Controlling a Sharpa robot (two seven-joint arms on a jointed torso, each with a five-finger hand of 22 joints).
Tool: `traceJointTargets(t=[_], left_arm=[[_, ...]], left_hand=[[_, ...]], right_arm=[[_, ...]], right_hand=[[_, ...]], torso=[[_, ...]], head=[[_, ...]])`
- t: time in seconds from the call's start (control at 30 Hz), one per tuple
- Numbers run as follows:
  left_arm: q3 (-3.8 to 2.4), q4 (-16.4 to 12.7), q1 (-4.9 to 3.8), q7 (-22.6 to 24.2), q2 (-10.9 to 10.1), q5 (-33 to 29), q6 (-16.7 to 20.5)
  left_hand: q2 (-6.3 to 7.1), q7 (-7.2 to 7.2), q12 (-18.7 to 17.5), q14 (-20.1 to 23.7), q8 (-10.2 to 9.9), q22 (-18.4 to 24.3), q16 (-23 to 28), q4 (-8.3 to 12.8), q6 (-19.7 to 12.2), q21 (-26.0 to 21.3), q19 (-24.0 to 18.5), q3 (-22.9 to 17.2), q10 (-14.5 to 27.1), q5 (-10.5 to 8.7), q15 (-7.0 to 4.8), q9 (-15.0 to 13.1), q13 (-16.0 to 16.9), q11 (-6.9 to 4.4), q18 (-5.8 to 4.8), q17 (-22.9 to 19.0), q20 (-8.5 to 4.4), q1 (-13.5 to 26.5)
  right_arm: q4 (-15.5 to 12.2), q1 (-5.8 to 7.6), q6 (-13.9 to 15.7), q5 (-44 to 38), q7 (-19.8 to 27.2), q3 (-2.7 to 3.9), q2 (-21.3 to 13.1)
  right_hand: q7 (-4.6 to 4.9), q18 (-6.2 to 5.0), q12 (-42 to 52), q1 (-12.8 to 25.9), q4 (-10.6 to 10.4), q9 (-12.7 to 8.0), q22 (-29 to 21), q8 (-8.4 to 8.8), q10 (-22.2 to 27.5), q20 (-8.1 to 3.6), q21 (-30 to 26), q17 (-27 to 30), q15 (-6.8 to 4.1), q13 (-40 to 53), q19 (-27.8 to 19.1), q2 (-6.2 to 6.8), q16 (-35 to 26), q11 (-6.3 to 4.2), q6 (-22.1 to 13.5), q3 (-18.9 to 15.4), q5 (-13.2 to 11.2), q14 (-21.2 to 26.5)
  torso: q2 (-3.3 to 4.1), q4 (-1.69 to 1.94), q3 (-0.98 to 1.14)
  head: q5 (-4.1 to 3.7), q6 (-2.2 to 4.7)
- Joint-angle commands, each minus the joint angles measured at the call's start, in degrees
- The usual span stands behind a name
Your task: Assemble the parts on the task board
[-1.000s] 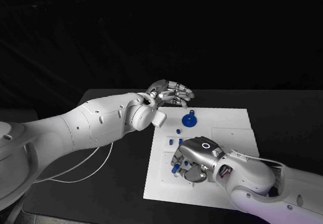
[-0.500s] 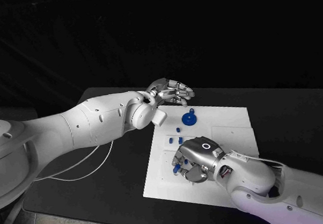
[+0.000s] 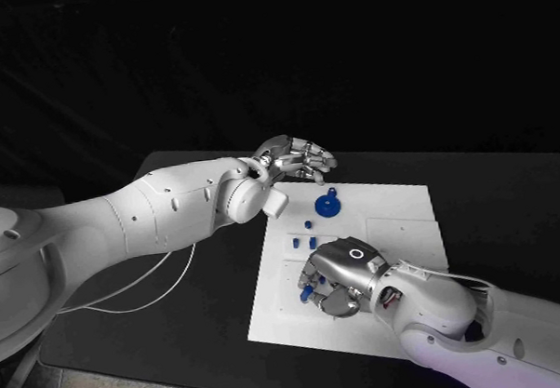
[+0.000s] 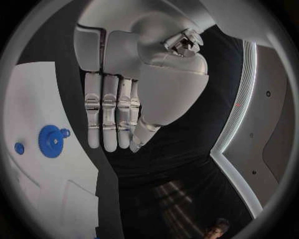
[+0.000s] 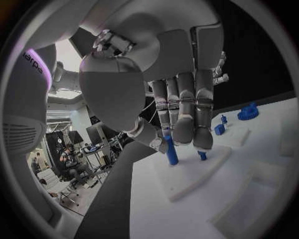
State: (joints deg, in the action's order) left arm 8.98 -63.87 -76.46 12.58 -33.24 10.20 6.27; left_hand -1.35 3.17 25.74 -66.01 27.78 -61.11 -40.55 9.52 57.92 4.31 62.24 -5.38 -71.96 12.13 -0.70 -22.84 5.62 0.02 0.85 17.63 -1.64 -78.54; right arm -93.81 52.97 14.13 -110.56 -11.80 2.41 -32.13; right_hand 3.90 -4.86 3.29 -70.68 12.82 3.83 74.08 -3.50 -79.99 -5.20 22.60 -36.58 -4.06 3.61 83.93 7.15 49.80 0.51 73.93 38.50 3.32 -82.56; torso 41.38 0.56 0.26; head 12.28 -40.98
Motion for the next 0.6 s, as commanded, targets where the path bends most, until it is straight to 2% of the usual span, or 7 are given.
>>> traceJointTargets(t=[0.03,0.23,0.6], left_arm=[[-0.03,-0.13,-0.01,0.21,0.07,0.09,-0.88],[-0.01,-0.15,-0.01,0.19,0.04,0.09,-0.87],[0.00,-0.18,0.00,0.17,0.02,0.09,-0.93]], left_hand=[[0.03,-0.10,0.28,0.30,-0.22,-0.06,-0.13,0.09,0.36,-0.19,-0.10,-0.32,0.41,0.19,-0.04,-0.05,-0.08,0.13,-0.84,-0.05,-0.31,0.68],[0.03,-0.09,0.32,0.33,-0.27,-0.08,-0.16,0.06,0.34,-0.21,-0.12,-0.34,0.44,0.16,-0.03,-0.09,-0.10,0.14,-0.84,-0.14,-0.30,0.72],[0.03,-0.09,0.32,0.33,-0.27,-0.08,-0.16,0.06,0.34,-0.21,-0.12,-0.34,0.44,0.16,-0.03,-0.09,-0.10,0.14,-0.84,-0.14,-0.30,0.72]], right_arm=[[-0.10,-0.08,-1.13,-0.81,0.45,-0.03,-0.03],[-0.03,-0.08,-1.79,-0.84,0.24,-0.05,-0.01],[0.11,-0.09,-2.89,-1.23,-0.11,-0.27,-0.13]], right_hand=[[0.03,-1.14,0.19,-0.29,0.29,0.69,0.07,-0.20,-0.31,-0.47,0.04,0.06,-0.34,0.06,2.32,-0.65,0.23,-0.04,0.42,0.00,0.02,-0.11],[0.03,-1.13,0.18,-0.22,0.41,0.71,0.11,-0.20,-0.30,-0.47,-0.01,0.08,-0.34,0.05,2.33,-0.71,0.22,-0.03,0.42,-0.02,0.04,-0.08],[0.04,-1.13,0.18,-0.21,0.50,0.73,0.11,-0.20,-0.29,-0.47,-0.13,0.11,-0.34,0.05,2.31,-0.76,0.21,-0.03,0.40,-0.07,0.03,-0.09]], torso=[[0.01,0.03,-0.01],[0.01,0.02,0.01],[0.03,0.07,-0.01]], head=[[-0.05,0.04],[-0.05,0.08],[-0.18,-0.27]])
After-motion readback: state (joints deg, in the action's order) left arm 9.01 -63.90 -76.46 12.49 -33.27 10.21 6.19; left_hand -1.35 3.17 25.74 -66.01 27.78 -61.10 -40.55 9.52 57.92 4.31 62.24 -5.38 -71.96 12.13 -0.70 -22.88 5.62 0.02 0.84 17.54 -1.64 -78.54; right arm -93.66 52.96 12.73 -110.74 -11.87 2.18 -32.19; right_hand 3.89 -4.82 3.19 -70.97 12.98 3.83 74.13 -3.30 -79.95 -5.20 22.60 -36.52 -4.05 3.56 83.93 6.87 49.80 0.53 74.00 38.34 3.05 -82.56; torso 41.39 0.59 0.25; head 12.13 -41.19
